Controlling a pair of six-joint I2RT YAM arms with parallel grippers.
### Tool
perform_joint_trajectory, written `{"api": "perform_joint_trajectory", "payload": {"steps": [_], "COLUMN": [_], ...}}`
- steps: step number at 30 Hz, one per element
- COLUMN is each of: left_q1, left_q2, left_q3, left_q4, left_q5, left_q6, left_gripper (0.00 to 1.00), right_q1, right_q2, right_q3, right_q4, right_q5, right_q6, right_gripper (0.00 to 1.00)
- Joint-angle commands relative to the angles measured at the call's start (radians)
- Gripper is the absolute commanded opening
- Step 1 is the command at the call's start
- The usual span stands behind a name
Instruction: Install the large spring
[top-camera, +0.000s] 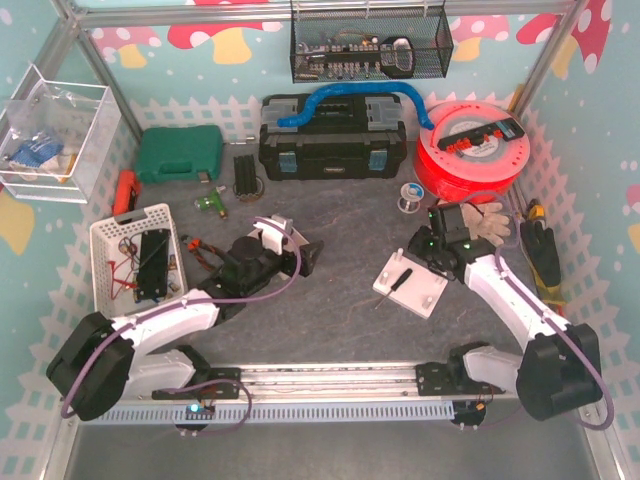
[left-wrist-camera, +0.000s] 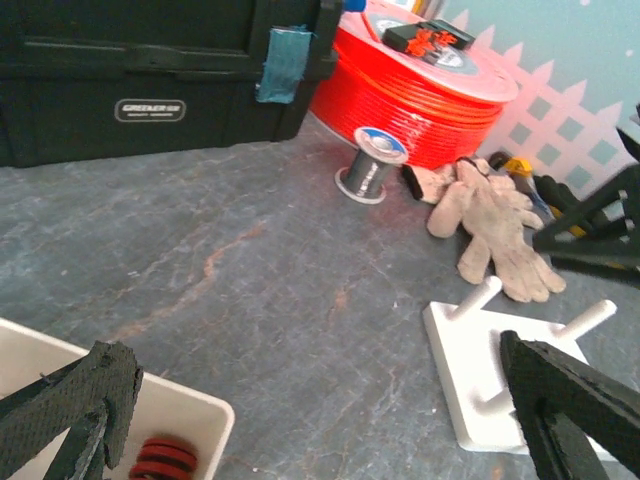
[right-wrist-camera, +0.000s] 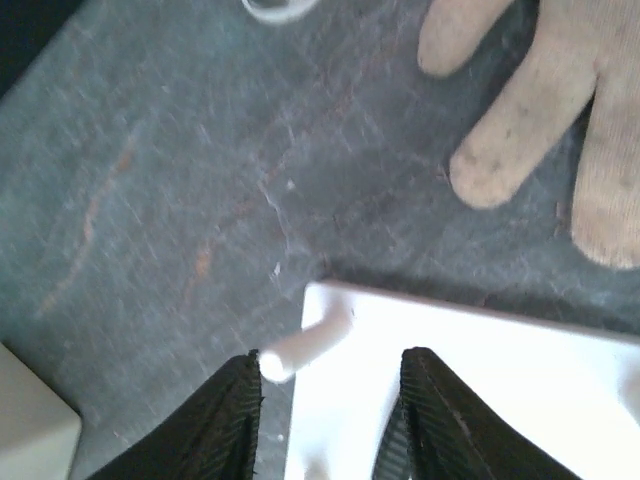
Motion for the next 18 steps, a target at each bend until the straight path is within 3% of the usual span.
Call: {"api": "perform_joint_trajectory", "payload": {"steps": [1,18], "left_q1": [-0.009,-0.009], "left_q2": [-0.024,-0.07], "left_q3": [-0.013,-0.032], "left_q4": [0.002,0.001], "left_q5": [-0.078,-0.123], "left_q6": [0.016,0.017], "left_gripper": [0.99,0.99], "right_q1": [0.046,0.14], "right_q2": [0.011,0.041], "right_q3": [-0.008,-0.131], "right_q4": [-0.085,-0.028], "right_q5": [0.037,0.049], "right_q6": [0.141,0.272], "right_gripper": [0.4,0.37]}}
